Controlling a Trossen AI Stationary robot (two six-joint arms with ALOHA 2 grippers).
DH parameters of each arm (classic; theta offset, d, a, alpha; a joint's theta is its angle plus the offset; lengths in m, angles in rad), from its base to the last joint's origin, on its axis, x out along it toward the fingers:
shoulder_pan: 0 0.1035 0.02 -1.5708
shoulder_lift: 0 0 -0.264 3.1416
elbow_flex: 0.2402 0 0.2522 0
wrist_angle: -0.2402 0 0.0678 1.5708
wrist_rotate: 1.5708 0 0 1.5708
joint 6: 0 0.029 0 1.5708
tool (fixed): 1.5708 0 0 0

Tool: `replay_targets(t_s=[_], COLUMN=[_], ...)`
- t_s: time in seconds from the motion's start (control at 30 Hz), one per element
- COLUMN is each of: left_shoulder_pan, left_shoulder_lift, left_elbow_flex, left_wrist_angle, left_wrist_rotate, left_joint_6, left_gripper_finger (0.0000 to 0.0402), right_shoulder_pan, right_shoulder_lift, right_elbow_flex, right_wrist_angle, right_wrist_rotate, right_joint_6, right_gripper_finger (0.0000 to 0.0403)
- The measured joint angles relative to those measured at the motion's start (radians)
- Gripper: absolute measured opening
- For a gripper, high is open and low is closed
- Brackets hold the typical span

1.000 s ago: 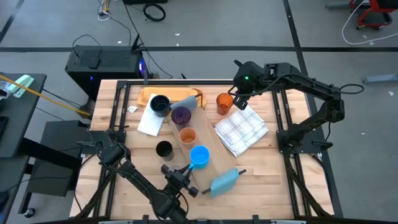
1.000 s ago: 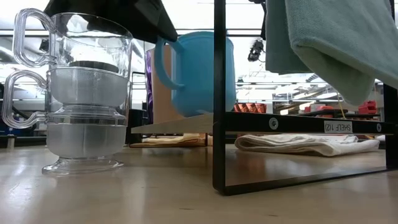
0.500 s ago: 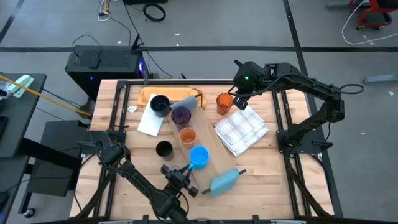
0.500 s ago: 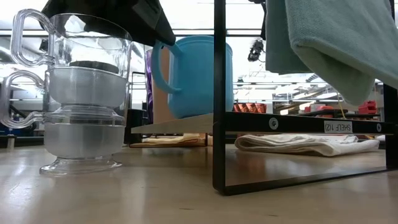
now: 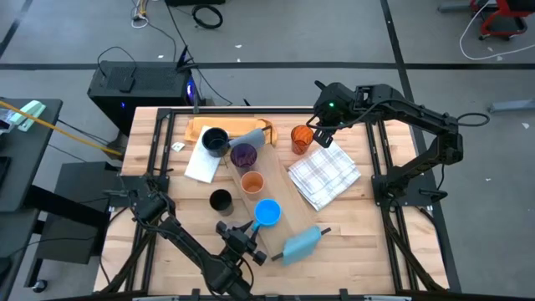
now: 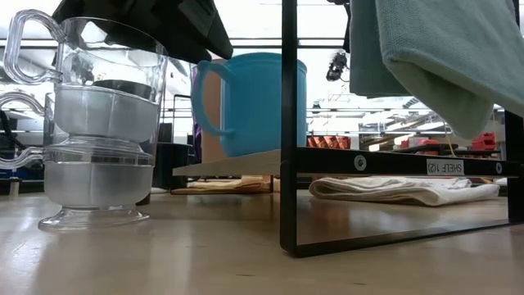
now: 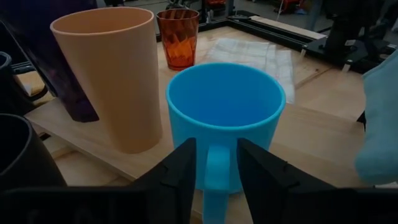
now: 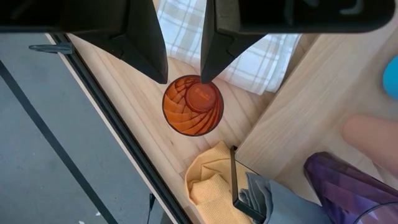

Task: Stack small to large cups/mugs on shelf
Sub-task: Put the top transparent mug on the shelf

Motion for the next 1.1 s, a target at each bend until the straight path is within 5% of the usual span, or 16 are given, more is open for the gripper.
replay_targets(t_s=[0.27, 0.5, 0.77, 1.1], left_shoulder_pan=[-0.008, 0.018, 0.053, -0.070], left_shoulder_lift=[-0.008, -0.008, -0.038, -0.135], left_elbow_flex=[0.073, 0.294, 0.530, 0.530], left_wrist_angle=[-0.037, -0.156, -0.226, -0.227], left_wrist_rotate=[-0.109, -0.120, 0.319, 0.405], left_joint_6=[0.031, 0.304, 0.557, 0.122], left_gripper_finger=[0.0120, 0.0115, 0.0115, 0.0105], right_shoulder_pan=[0.000, 0.000, 0.000, 0.000], right_shoulder_lift=[0.000, 0.000, 0.000, 0.001], right_elbow_flex=[0.000, 0.000, 0.000, 0.000], right_wrist_angle=[0.000, 0.000, 0.000, -0.014], right_wrist_rotate=[0.000, 0.000, -0.008, -0.008], right_joint_6=[0.001, 0.008, 0.001, -0.002], right_gripper_finger=[0.0103, 0.0103, 0.0103, 0.0103])
